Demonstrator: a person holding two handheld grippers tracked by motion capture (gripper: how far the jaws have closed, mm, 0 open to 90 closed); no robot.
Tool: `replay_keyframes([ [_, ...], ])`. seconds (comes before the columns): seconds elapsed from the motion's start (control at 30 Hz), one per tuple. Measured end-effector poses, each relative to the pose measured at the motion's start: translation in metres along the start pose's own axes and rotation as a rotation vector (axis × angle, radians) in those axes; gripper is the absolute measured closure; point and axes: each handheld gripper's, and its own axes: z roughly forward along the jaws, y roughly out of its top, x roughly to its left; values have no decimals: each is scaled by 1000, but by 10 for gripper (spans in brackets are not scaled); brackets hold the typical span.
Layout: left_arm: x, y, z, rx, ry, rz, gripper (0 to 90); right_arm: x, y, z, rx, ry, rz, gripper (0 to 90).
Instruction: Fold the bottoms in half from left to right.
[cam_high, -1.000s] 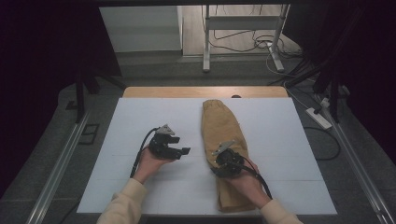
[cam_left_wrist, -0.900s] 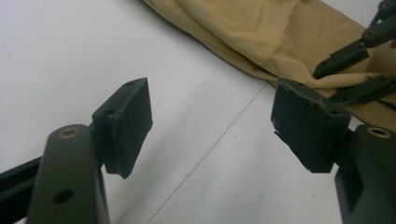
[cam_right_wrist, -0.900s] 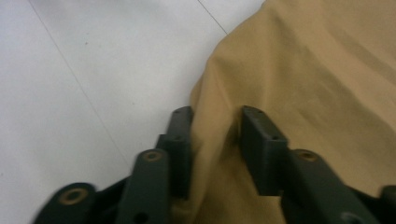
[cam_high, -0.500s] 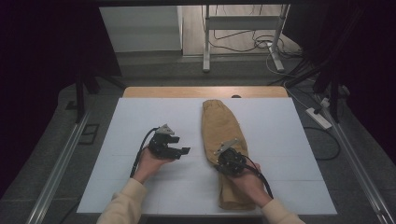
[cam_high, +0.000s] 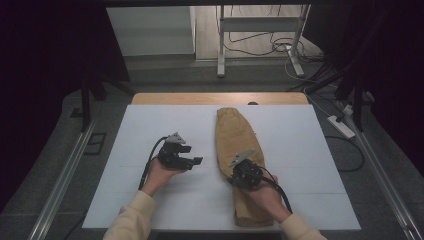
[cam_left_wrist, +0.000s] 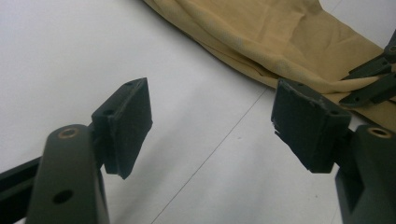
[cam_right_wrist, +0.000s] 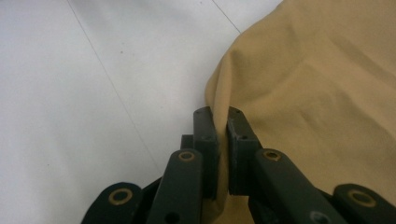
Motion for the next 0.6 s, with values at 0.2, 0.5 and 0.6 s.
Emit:
replay_keyframes([
  [0.2,0,0,-1,-4,1,2,281,0,0,-1,-4,16,3,848],
  [0.5,2,0,-4,-12,3,-3,280,11,4,3,-25,71,-9,848],
  [0.6,2,0,-4,-11,4,-3,280,17,6,5,-29,90,-18,848],
])
